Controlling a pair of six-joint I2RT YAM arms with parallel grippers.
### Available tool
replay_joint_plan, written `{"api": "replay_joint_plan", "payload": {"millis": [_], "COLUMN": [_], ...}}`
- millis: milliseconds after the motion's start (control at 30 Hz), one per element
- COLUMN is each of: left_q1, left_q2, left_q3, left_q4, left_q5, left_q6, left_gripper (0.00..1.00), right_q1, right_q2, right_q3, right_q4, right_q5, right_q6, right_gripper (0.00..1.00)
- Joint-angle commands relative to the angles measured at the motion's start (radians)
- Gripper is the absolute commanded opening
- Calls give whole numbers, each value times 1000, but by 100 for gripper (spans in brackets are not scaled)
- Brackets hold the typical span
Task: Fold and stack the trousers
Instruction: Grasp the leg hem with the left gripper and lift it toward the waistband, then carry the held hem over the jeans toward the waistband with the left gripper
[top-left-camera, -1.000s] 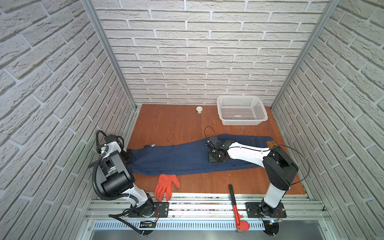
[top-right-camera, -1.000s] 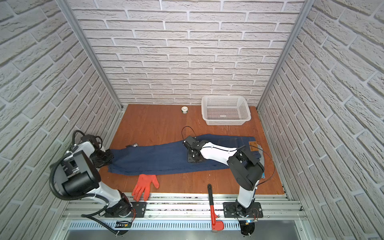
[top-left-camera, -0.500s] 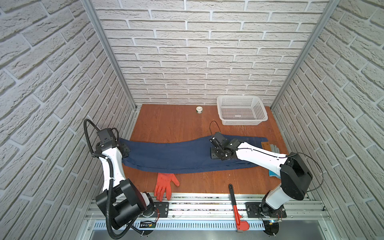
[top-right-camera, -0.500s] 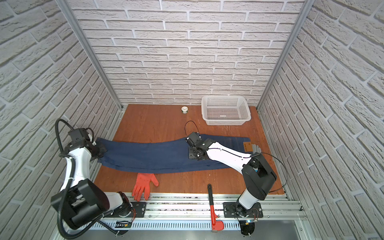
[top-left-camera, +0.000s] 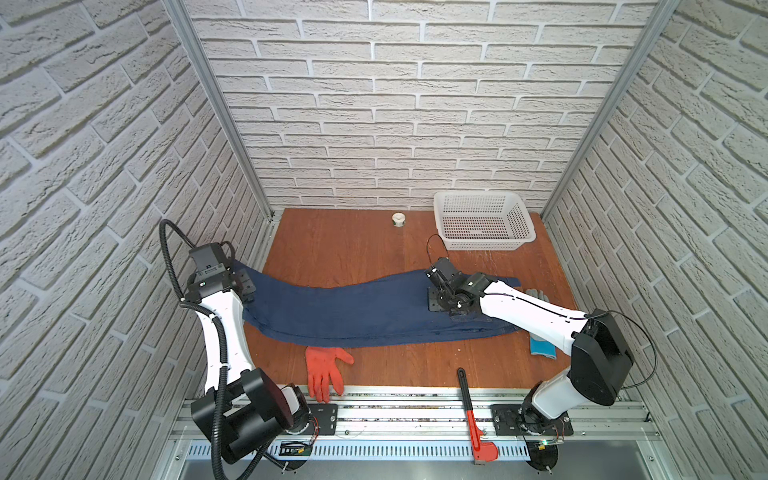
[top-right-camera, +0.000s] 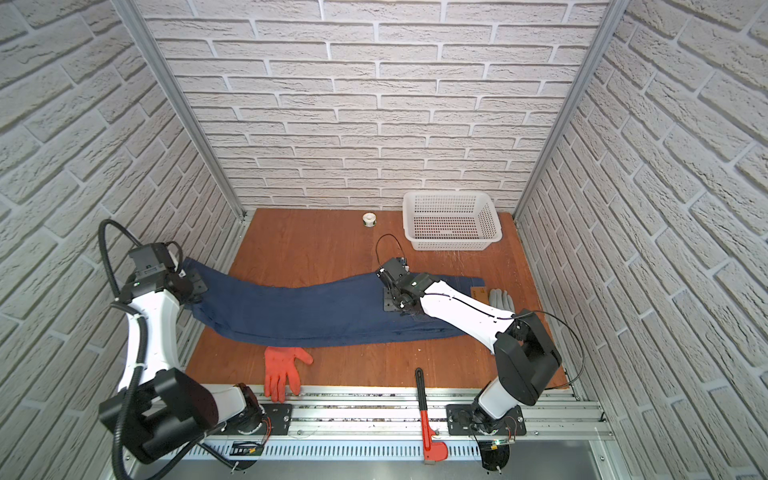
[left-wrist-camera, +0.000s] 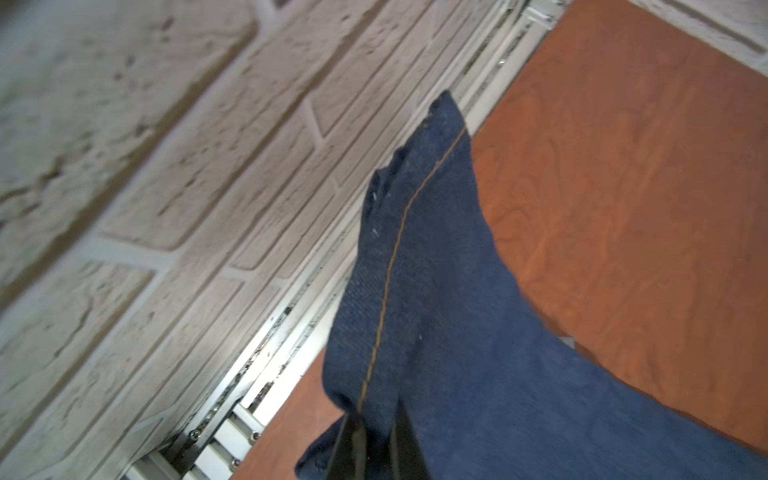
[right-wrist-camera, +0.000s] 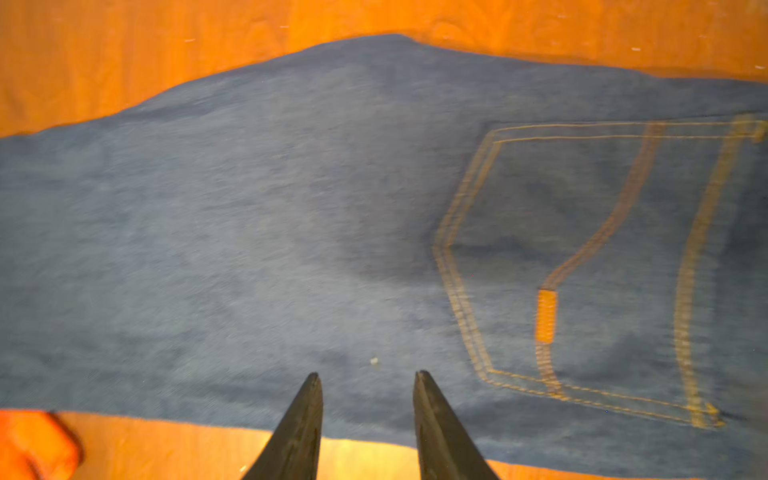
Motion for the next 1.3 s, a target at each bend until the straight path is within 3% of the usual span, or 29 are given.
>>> {"api": "replay_joint_plan", "payload": {"millis": [0,133,333,500,700,1033,1267], "left_q1": [-100,-251,-505,-787,-1064,-1304,-1334], "left_q2": [-95,-181,-275,-261,-89,216,390], "left_q3": [8,-20,-127,-198,-183,-114,-69], "left_q4": [-20,-36,10,140,277,468,534], "left_q5": [34,80,61,-99,-305,-520,-542], "left_q6": [-50,-154,-420,-591,-685,-774,-818], "left_gripper": [0,0,0,0,0,0,0], "right_q1": [-57,-125,-208,-262,-308,-347,-348], "right_q2": [-34,-53,-93,-128,-162,-221,-237], "right_q3": [-40,-73,-105,-116,-128,-151,-163], "right_q4": [2,14,28,24,19,3,1], "right_q5": [12,-2,-18,-23,-29,-35,-56], "right_q6": [-28,-43,-65,-85,-99,-116,-111], "right_gripper": [39,39,39,39,39,39,39]}}
